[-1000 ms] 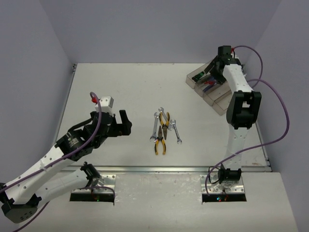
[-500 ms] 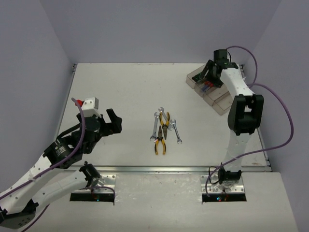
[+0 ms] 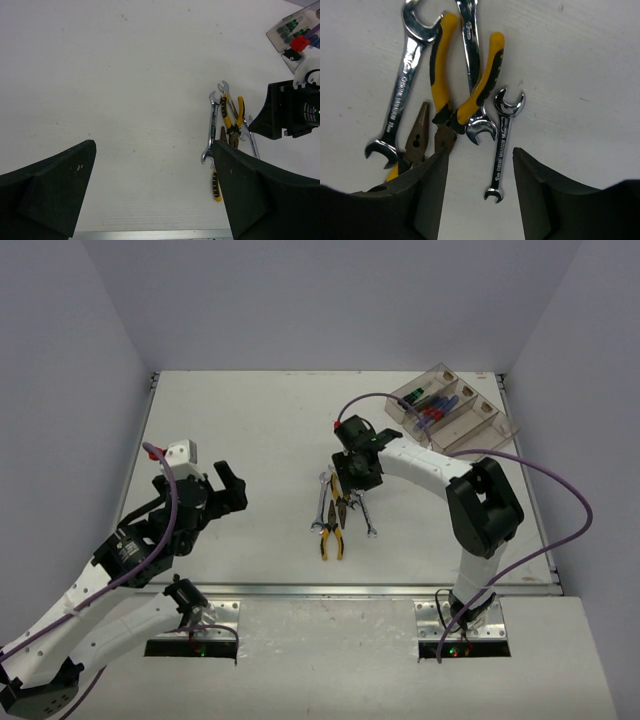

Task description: Sort the tools into containers

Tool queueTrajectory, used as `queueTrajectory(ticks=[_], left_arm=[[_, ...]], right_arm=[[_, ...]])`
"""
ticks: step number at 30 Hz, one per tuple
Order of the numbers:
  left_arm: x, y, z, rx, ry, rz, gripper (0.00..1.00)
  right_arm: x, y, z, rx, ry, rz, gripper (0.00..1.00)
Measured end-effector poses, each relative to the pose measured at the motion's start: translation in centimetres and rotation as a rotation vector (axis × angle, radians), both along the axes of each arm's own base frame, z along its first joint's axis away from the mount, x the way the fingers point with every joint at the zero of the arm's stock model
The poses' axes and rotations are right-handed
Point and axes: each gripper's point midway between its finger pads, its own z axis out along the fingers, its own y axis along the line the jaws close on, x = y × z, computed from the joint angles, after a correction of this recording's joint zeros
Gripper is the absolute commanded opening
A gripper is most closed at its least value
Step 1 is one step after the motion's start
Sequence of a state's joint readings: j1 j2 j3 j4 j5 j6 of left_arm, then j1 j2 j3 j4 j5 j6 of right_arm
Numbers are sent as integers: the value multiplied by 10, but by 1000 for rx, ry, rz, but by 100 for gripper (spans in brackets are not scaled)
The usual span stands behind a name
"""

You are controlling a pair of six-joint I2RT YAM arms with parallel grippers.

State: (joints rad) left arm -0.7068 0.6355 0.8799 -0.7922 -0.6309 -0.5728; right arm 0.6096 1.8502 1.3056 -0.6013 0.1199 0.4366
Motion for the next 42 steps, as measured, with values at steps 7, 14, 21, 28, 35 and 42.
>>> queueTrajectory(ticks=[7, 14, 21, 28, 35, 42], left_arm=[[-1, -3, -4, 3, 6, -20, 100], [-2, -3, -2, -4, -1, -30, 100], [-2, -4, -2, -6, 0, -37, 100], [-4, -5, 1, -14, -8, -44, 100], [-4, -5, 2, -20, -15, -48, 100], [-6, -3, 6, -34, -32, -48, 100]], right_arm=[[-28, -21, -28, -76, 82, 37, 52], [-39, -26, -51, -106, 142, 75, 39], [-32, -29, -61, -98, 175, 64, 27], [-30, -32, -61, -102, 186, 51, 15], [-30, -34, -61, -116, 197, 53, 0], [-30, -36, -59, -123, 189, 48, 0]])
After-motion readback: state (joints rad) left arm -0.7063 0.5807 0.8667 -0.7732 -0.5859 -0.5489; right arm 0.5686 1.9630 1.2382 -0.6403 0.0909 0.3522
